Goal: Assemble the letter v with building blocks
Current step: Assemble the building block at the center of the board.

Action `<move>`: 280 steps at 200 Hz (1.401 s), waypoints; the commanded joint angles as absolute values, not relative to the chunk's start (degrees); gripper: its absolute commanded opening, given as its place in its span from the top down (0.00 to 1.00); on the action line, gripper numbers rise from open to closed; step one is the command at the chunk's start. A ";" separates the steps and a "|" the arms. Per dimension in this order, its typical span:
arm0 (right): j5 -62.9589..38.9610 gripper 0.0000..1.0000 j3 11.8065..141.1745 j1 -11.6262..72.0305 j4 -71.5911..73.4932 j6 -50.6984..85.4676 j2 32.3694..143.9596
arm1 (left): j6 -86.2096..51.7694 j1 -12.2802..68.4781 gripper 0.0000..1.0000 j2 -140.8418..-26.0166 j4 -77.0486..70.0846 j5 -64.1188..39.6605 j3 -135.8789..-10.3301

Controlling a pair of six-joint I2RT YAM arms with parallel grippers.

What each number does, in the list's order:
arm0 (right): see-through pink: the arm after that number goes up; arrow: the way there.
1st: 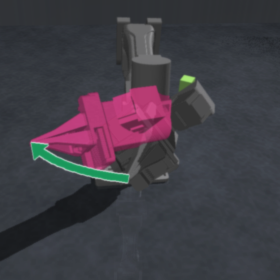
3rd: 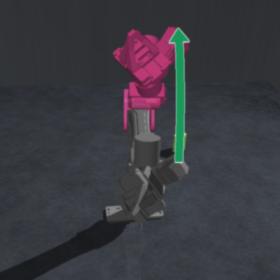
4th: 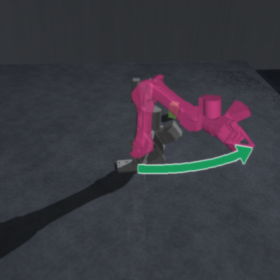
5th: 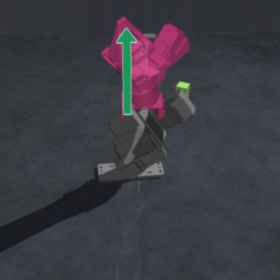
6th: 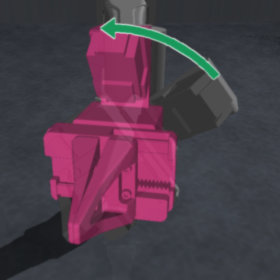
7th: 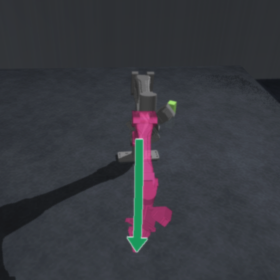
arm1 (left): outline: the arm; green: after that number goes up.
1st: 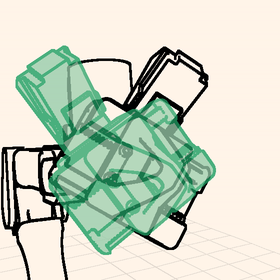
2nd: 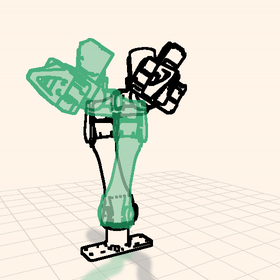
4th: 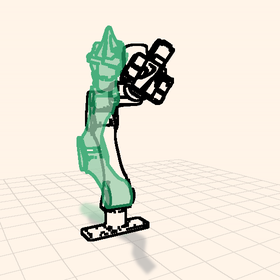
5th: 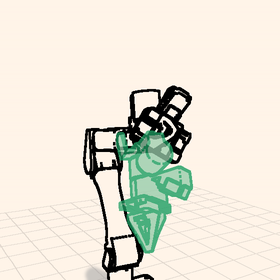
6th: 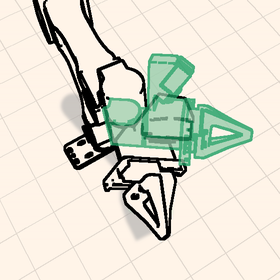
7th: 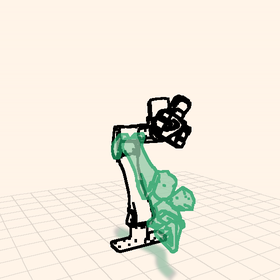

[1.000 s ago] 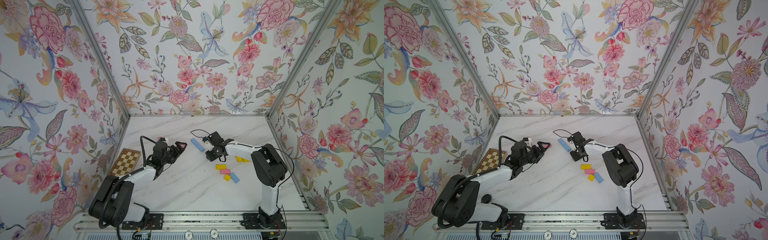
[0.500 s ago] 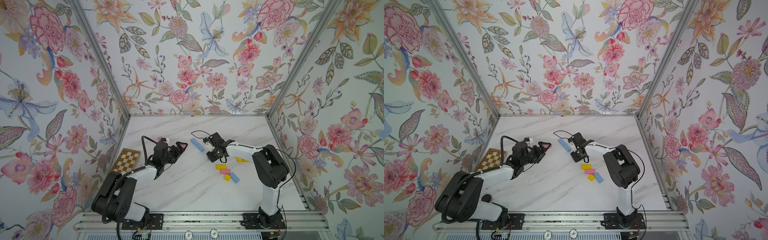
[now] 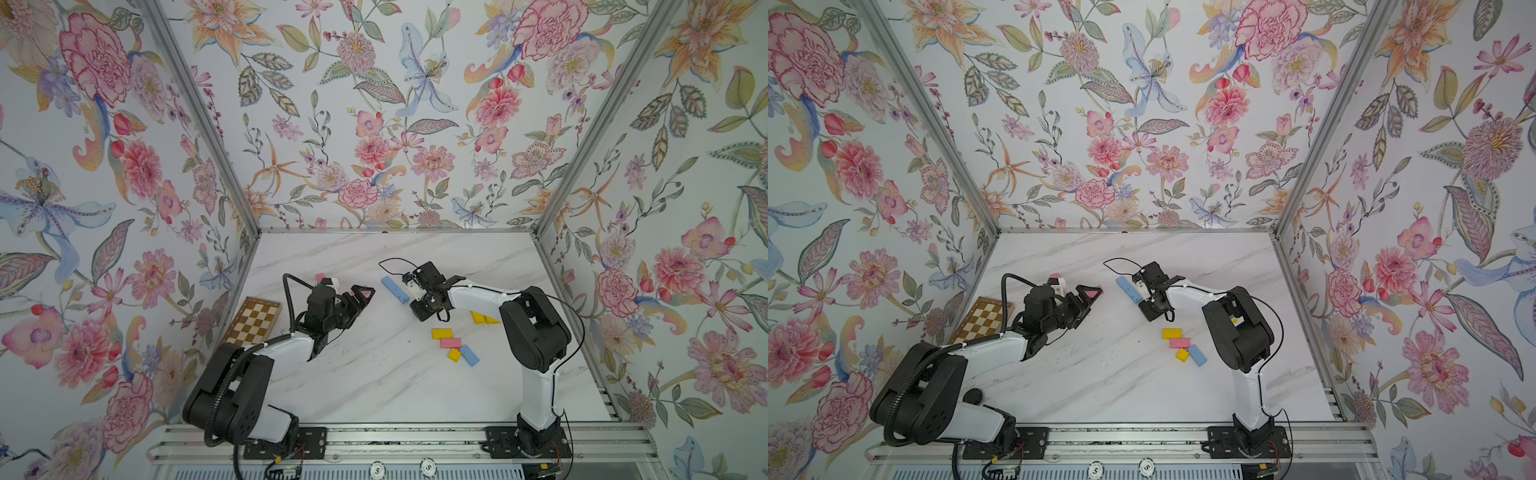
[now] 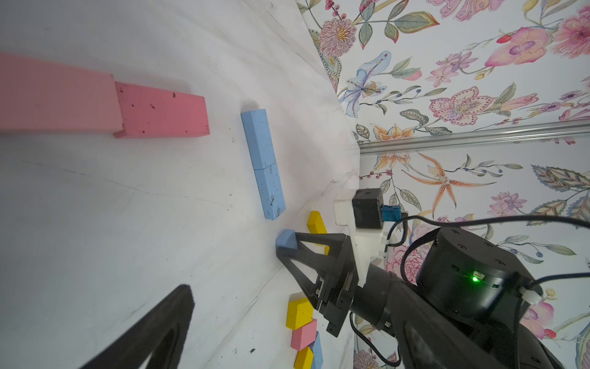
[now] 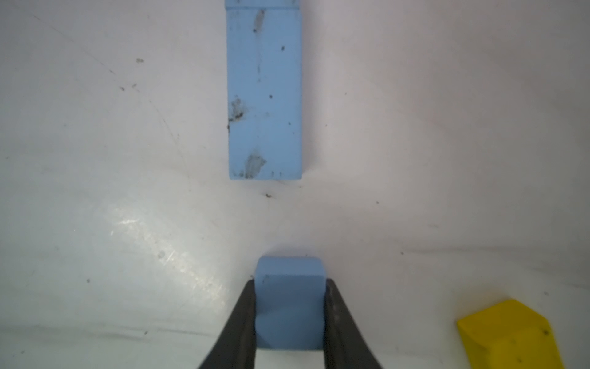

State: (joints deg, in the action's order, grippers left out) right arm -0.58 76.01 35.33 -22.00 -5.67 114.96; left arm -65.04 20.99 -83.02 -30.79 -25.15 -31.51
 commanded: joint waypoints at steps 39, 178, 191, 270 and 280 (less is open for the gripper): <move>-0.52 0.74 77.60 36.36 -26.37 -7.46 119.32 | -64.96 20.48 0.01 -83.19 -31.38 -25.75 -31.03; -2.64 0.72 80.96 36.68 -26.99 -6.97 121.82 | -64.25 20.48 0.01 -84.46 -30.37 -25.74 -32.42; -3.15 0.71 81.28 36.74 -26.98 -6.64 121.91 | -64.25 20.50 0.01 -84.68 -30.41 -25.87 -32.51; -2.66 0.71 82.71 35.96 -27.51 -5.46 123.36 | -64.07 20.45 0.01 -85.08 -30.76 -26.10 -32.43; -2.69 0.71 82.60 35.69 -27.49 -5.35 123.25 | -64.07 20.43 0.01 -85.08 -30.76 -26.06 -32.43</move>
State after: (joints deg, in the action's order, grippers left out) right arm -2.61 83.22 36.23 -23.40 -6.44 119.96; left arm -64.97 20.99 -84.55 -30.55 -25.32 -31.53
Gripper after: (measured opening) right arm 0.291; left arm 0.989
